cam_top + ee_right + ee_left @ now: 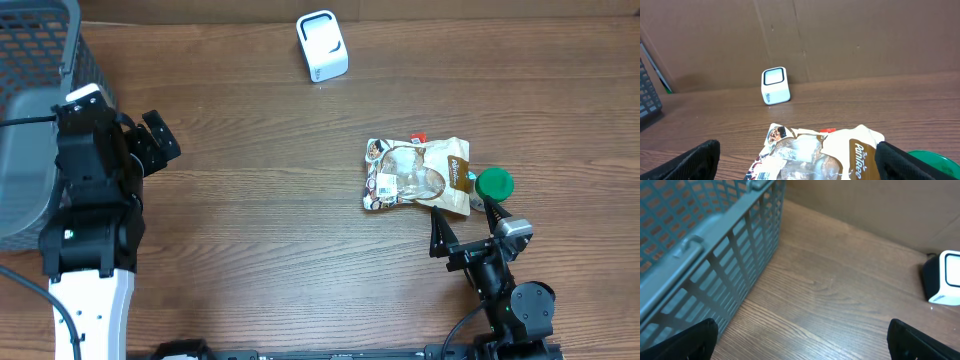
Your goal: Scan the item barcode
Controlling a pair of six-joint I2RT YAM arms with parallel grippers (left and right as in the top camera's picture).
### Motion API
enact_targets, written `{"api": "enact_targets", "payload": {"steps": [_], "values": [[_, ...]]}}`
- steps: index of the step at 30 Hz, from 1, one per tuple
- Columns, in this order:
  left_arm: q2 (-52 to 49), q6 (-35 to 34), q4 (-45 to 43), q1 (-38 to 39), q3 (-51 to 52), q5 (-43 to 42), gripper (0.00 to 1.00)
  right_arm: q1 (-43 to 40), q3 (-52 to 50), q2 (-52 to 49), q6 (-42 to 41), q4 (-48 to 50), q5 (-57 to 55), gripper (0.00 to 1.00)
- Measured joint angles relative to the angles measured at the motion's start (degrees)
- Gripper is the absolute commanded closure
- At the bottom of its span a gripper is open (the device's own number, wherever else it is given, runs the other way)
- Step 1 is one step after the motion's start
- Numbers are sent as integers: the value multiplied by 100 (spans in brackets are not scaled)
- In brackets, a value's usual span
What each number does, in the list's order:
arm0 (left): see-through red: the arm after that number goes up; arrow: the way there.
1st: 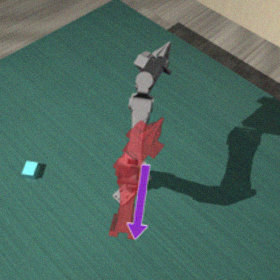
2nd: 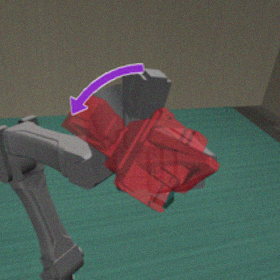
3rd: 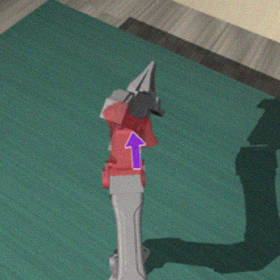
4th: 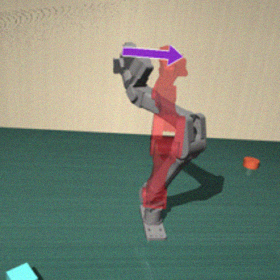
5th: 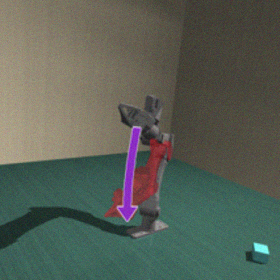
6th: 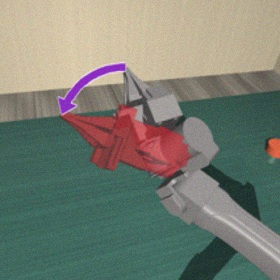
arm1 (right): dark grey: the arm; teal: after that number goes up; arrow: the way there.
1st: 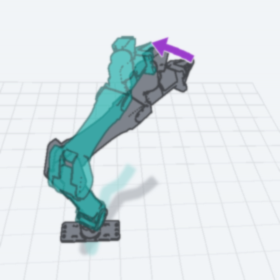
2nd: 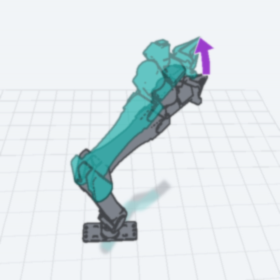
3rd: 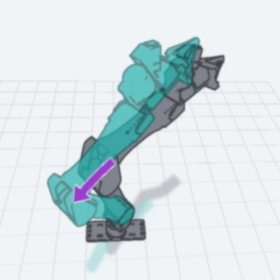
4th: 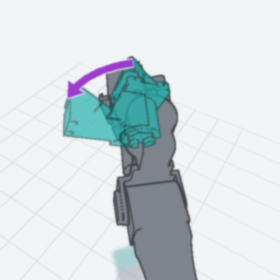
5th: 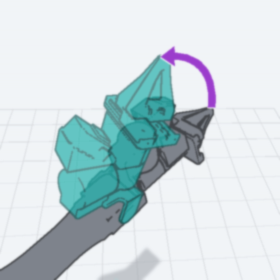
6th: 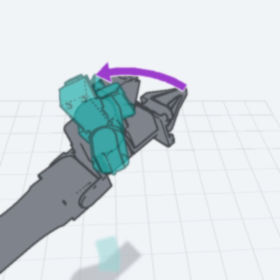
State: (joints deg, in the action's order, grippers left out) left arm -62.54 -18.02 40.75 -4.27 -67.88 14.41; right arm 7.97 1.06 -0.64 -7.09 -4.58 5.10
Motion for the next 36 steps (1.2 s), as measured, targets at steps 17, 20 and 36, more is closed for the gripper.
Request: {"api": "enact_targets", "payload": {"steps": [17,20,36], "values": [[1375,0,302,0,142,0,1,-2,0,0,0,2,0,0],[1670,0,310,0,321,0,0,-2,0,0,0,0,0,0],[3952,0,-164,4,2389,-20,0,-2,0,0,0,-2,-2,0]]}}
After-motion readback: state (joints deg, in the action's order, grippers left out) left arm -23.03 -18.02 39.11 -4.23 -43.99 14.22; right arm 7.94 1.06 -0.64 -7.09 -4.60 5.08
